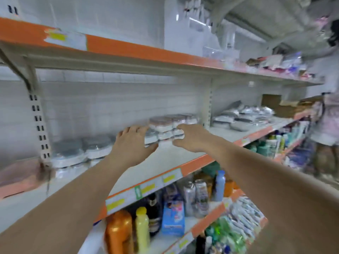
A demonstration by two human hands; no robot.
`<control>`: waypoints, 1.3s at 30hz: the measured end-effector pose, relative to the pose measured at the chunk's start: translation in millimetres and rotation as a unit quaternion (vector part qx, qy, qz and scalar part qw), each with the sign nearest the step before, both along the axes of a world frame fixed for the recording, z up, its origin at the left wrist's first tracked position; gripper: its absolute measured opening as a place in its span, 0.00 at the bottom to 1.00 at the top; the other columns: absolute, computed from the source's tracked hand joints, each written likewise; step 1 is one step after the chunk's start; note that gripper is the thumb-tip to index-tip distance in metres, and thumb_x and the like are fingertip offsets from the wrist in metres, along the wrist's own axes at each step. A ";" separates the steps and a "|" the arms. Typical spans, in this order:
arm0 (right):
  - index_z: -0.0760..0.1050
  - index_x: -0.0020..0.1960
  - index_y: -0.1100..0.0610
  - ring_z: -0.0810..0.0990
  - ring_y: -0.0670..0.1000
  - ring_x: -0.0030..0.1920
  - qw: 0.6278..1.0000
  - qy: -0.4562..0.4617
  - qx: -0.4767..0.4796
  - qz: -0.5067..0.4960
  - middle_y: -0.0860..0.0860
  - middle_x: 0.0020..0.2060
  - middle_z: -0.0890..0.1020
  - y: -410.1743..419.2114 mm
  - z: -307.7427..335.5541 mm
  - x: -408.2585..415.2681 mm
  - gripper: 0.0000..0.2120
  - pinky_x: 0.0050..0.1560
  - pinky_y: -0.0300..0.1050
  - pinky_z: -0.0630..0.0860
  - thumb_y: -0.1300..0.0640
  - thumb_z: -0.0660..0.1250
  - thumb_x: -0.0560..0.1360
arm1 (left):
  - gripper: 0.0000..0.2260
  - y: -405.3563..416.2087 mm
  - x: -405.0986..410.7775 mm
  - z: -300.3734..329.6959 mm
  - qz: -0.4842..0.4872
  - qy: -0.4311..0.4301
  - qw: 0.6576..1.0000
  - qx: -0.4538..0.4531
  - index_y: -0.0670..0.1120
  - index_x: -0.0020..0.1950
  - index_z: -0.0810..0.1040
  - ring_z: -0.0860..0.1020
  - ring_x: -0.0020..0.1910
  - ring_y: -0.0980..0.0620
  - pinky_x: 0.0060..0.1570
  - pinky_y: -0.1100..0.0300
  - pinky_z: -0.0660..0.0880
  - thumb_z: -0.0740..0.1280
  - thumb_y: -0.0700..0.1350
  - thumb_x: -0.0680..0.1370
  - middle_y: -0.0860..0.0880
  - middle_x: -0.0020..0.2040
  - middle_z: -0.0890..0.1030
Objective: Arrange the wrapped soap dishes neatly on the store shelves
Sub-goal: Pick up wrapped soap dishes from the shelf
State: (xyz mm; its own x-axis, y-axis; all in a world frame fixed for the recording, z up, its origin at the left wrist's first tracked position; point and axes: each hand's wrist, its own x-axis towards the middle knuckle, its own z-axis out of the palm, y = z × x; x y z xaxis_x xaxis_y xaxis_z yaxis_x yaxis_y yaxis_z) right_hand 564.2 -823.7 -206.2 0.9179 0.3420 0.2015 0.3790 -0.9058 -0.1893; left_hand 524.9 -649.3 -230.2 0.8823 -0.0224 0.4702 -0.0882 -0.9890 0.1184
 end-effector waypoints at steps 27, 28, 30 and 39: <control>0.57 0.75 0.52 0.69 0.56 0.66 0.981 0.043 0.019 -0.187 0.55 0.70 0.68 -393.9 -20.0 382.1 0.28 0.55 0.42 0.68 0.50 0.61 0.78 | 0.29 -374.4 448.6 -14.0 -0.147 0.100 0.983 -0.036 0.49 0.74 0.60 0.61 0.71 0.45 0.69 0.51 0.60 0.61 0.59 0.77 0.48 0.73 0.61; 0.59 0.74 0.53 0.70 0.57 0.65 0.983 0.042 0.017 -0.180 0.56 0.69 0.69 -402.1 -21.9 403.0 0.27 0.55 0.43 0.69 0.50 0.61 0.78 | 0.29 -383.5 465.4 -18.3 -0.142 0.102 0.984 -0.041 0.49 0.74 0.60 0.61 0.71 0.45 0.69 0.51 0.60 0.61 0.59 0.76 0.48 0.73 0.62; 0.61 0.73 0.55 0.71 0.58 0.63 0.986 0.040 0.022 -0.162 0.58 0.66 0.71 -417.9 -26.7 448.5 0.26 0.54 0.44 0.70 0.49 0.62 0.78 | 0.29 -402.3 498.1 -25.3 -0.122 0.102 0.986 -0.052 0.49 0.74 0.60 0.62 0.71 0.45 0.69 0.53 0.61 0.61 0.60 0.76 0.47 0.73 0.62; 0.59 0.74 0.55 0.71 0.59 0.64 0.999 -0.033 0.033 -0.004 0.59 0.64 0.73 -458.1 -33.6 635.2 0.28 0.57 0.46 0.70 0.54 0.64 0.76 | 0.32 -481.2 643.1 -53.5 0.022 0.135 0.982 -0.130 0.48 0.75 0.57 0.64 0.70 0.42 0.66 0.51 0.65 0.63 0.59 0.76 0.44 0.73 0.59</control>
State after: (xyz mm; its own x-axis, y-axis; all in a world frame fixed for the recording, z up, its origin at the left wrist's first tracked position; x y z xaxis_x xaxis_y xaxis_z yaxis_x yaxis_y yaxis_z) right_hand 1199.4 -1281.8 -239.8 0.9040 0.3195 0.2842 0.3864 -0.8949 -0.2231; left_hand 1168.0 -1130.5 -283.7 0.9731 0.1083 0.2036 0.0233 -0.9245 0.3804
